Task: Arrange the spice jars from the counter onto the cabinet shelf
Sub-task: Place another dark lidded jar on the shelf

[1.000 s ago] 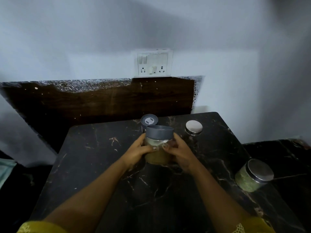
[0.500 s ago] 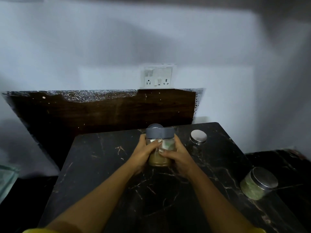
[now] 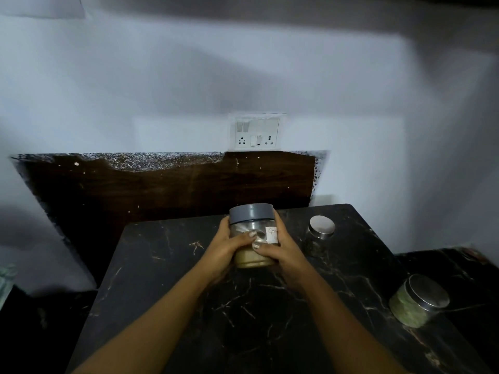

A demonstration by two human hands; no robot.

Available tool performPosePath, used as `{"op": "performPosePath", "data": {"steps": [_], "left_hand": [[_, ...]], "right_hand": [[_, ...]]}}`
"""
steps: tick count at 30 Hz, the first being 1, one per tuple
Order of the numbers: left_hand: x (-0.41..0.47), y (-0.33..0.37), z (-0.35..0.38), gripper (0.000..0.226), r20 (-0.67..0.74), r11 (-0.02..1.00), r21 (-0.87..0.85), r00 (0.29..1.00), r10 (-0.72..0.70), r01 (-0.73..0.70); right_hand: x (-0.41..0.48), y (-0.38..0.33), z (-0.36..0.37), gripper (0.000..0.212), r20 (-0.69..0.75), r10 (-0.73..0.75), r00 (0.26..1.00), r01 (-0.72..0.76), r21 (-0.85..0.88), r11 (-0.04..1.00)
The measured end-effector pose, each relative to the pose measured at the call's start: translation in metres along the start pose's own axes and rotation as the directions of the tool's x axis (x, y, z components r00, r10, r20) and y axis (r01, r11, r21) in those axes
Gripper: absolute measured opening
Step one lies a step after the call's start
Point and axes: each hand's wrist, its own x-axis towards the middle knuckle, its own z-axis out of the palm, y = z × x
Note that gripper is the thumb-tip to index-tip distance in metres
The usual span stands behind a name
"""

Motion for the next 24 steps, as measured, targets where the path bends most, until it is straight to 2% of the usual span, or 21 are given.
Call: {"op": "performPosePath", "data": {"steps": [2, 4, 6, 7, 9, 11, 13, 16, 18, 22, 24], "left_hand": [[-0.001, -0.003, 0.0, 0.056, -0.025, 1.0, 0.006, 1.0, 0.009, -0.009], [0.0, -0.004, -0.004, 0.043, -0.067, 0.981, 0.192, 0.996, 0.052, -0.038], [0.0, -0.001, -0.007, 0.04, -0.052, 0.968, 0.245, 0.996, 0.068, -0.053], [0.0, -0.002, -0.009, 0.047, -0.004, 0.972, 0.228, 0.999, 0.052, -0.05], [-0.001, -0.003, -0.011, 0.083, 0.077, 0.973, 0.227, 0.997, 0.025, -0.042], [-0.001, -0.005, -0.012, 0.107, 0.095, 0.957, 0.283, 0.995, 0.042, -0.068], [-0.001, -0.004, -0.011, 0.095, 0.05, 0.971, 0.228, 0.997, 0.059, -0.069], [0.0, -0.001, -0.01, 0.072, 0.052, 0.992, 0.1, 0.996, 0.072, -0.077], [0.0, 0.001, -0.01, 0.078, 0.093, 0.982, 0.141, 0.989, 0.113, -0.125], [0.001, 0.008, -0.01, 0.11, 0.182, 0.943, 0.288, 0.976, 0.115, -0.165], [0.001, 0.009, -0.01, 0.115, 0.196, 0.931, 0.321, 0.974, 0.112, -0.172]], "right_hand": [[-0.001, -0.003, 0.004, 0.102, -0.018, 0.001, 1.0, -0.001, -0.003, 1.0], [-0.002, -0.004, 0.005, 0.104, -0.081, -0.015, 0.997, 0.012, -0.037, 0.999], [-0.002, -0.004, 0.004, 0.102, -0.134, -0.027, 0.991, 0.02, -0.051, 0.999], [-0.002, -0.005, 0.005, 0.101, -0.141, -0.032, 0.99, 0.026, -0.051, 0.998], [-0.004, -0.007, 0.004, 0.102, -0.129, -0.031, 0.991, 0.023, -0.062, 0.998], [-0.005, -0.01, 0.004, 0.108, -0.1, -0.009, 0.995, 0.003, -0.066, 0.998], [-0.005, -0.011, 0.001, 0.113, -0.067, 0.028, 0.997, -0.031, -0.051, 0.998], [-0.006, -0.013, -0.004, 0.107, -0.039, 0.052, 0.998, -0.054, -0.051, 0.997], [-0.006, -0.015, -0.007, 0.106, -0.046, 0.033, 0.998, -0.036, -0.064, 0.997], [-0.007, -0.018, -0.013, 0.108, -0.046, 0.003, 0.999, -0.005, -0.043, 0.999], [-0.007, -0.019, -0.015, 0.109, -0.038, -0.004, 0.999, 0.003, -0.027, 1.0]]}}
